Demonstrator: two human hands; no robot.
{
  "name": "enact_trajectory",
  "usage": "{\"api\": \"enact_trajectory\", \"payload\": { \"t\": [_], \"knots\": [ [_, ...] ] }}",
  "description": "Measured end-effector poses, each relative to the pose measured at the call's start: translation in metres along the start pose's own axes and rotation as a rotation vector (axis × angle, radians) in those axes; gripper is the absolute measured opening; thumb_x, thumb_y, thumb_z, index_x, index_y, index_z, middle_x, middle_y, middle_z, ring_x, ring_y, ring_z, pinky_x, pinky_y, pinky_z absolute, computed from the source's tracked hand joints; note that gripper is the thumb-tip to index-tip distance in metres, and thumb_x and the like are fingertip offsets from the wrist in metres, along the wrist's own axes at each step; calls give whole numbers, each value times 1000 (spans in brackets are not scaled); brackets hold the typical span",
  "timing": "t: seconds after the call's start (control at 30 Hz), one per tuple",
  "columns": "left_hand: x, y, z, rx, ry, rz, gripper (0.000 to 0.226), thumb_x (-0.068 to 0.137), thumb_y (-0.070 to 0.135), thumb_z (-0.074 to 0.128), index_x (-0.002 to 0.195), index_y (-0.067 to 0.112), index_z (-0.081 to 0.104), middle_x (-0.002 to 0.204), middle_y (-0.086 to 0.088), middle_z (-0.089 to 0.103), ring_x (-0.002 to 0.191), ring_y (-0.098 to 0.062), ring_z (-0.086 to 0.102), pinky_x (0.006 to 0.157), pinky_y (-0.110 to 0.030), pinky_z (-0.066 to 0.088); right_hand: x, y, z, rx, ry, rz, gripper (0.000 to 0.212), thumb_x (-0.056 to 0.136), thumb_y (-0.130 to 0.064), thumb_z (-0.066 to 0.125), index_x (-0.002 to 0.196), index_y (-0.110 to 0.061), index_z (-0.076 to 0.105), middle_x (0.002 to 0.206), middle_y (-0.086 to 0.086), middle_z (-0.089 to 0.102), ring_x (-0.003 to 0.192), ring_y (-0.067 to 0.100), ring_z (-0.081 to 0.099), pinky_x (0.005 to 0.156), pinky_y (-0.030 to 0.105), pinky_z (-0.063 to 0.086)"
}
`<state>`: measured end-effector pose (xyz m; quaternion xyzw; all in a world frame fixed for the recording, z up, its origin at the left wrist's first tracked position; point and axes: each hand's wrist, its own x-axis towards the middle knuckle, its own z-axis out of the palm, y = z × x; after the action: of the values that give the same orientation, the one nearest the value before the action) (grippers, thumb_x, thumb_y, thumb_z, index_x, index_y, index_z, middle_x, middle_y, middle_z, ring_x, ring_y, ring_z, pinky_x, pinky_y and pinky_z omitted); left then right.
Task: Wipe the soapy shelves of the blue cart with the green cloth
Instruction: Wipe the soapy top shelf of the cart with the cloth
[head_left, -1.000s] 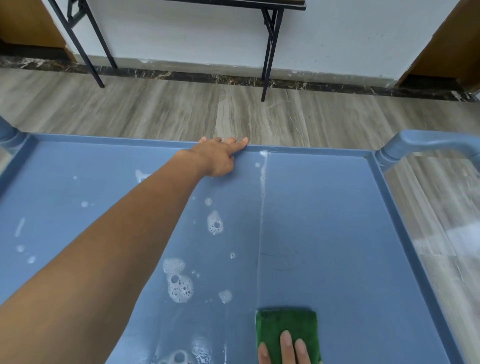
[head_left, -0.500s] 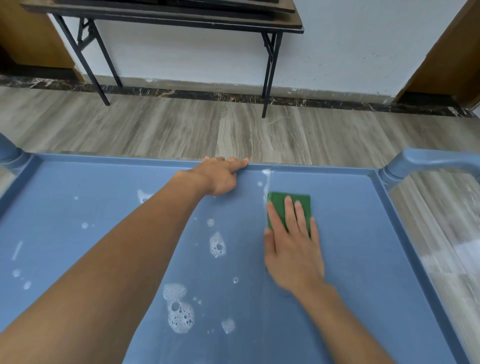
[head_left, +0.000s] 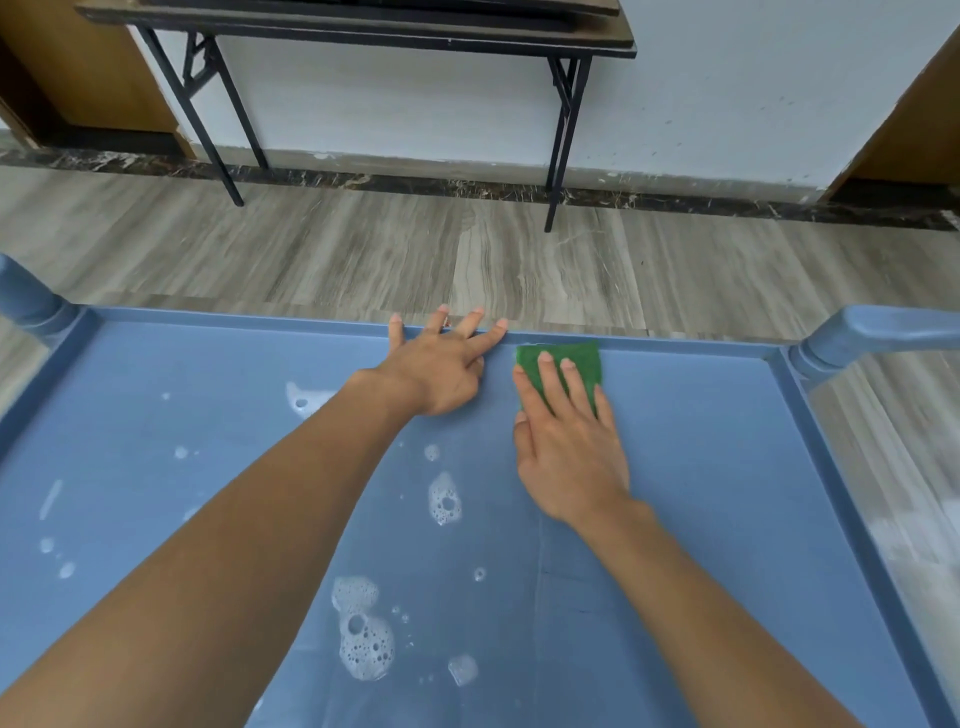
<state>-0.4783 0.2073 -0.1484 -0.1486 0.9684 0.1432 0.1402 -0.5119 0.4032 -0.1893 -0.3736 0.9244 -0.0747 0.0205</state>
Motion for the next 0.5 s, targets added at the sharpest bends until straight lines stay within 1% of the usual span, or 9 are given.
{"api": "enact_trajectory", "payload": {
  "t": [0.13, 0.27, 0.33, 0.43, 0.47, 0.5],
  "knots": [
    [2, -5, -10, -50, -46, -22, 59, 106, 27, 22, 155, 52, 4, 168, 16, -1, 156, -21, -9, 118, -63, -14, -22, -20, -3, -4, -37, -129, 60, 100, -36, 26, 158, -25, 19, 167, 1, 13, 154, 23, 7, 123, 48, 11],
    [-2, -2, -11, -69, -48, -31, 61, 105, 24, 22, 156, 51, 4, 169, 16, -2, 156, -22, -10, 118, -63, -15, -75, -39, -10, 22, -46, -210, 58, 101, -35, 25, 158, -23, 23, 166, 2, 18, 153, 23, 12, 121, 49, 18],
    [-1, -2, -10, -68, -48, -32, 61, 105, 24, 22, 156, 53, 4, 168, 16, -2, 156, -23, -10, 118, -63, -14, -115, -45, -6, 23, 22, -197, 58, 98, -35, 33, 155, -22, 32, 164, 3, 26, 152, 24, 21, 118, 48, 23],
    [1, -4, -9, -78, -56, -35, 61, 104, 25, 22, 155, 54, 5, 168, 17, -1, 156, -22, -9, 118, -63, -14, -180, -58, 10, 19, 214, -158, 56, 88, -34, 47, 142, -21, 55, 153, 6, 46, 142, 26, 43, 108, 47, 34],
    [2, -5, -9, -84, -58, -35, 60, 105, 25, 22, 155, 54, 6, 168, 17, -1, 156, -22, -9, 118, -62, -15, -199, -61, 18, -10, 246, -149, 54, 85, -34, 46, 135, -23, 63, 146, 6, 54, 137, 25, 50, 104, 47, 39],
    [3, -5, -8, -91, -63, -36, 60, 105, 26, 22, 155, 54, 7, 168, 17, -1, 156, -21, -10, 118, -62, -15, -216, -63, 26, -59, 233, -141, 53, 82, -33, 44, 128, -26, 68, 138, 6, 61, 131, 24, 55, 100, 45, 42]
  ]
}}
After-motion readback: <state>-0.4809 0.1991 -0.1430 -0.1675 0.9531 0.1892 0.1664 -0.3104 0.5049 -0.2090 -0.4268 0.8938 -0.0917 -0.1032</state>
